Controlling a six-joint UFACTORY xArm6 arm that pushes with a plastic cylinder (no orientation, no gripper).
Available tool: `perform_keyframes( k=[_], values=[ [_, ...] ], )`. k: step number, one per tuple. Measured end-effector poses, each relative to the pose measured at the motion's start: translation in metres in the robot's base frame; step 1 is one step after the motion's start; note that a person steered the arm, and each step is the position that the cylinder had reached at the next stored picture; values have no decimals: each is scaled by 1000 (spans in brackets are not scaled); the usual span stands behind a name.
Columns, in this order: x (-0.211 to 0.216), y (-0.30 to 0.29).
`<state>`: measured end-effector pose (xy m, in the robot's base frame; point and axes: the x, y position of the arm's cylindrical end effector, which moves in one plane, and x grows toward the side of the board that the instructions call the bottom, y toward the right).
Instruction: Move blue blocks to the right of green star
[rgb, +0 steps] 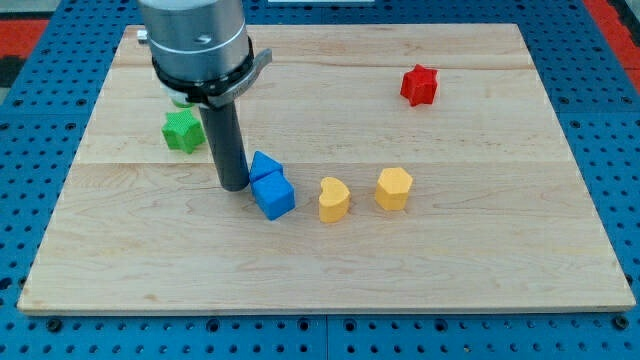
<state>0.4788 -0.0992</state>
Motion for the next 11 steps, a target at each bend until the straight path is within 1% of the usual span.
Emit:
perform_keyframes(
  k=[1,2,3,4,5,7,8,9,10,11],
  values=[
    [41,-12],
    [69,29],
    [59,71],
    [18,60],
    [8,40],
    [7,-14],
    [7,-31],
    [-1,-34],
    [-31,-22],
    [-50,-13]
  ],
)
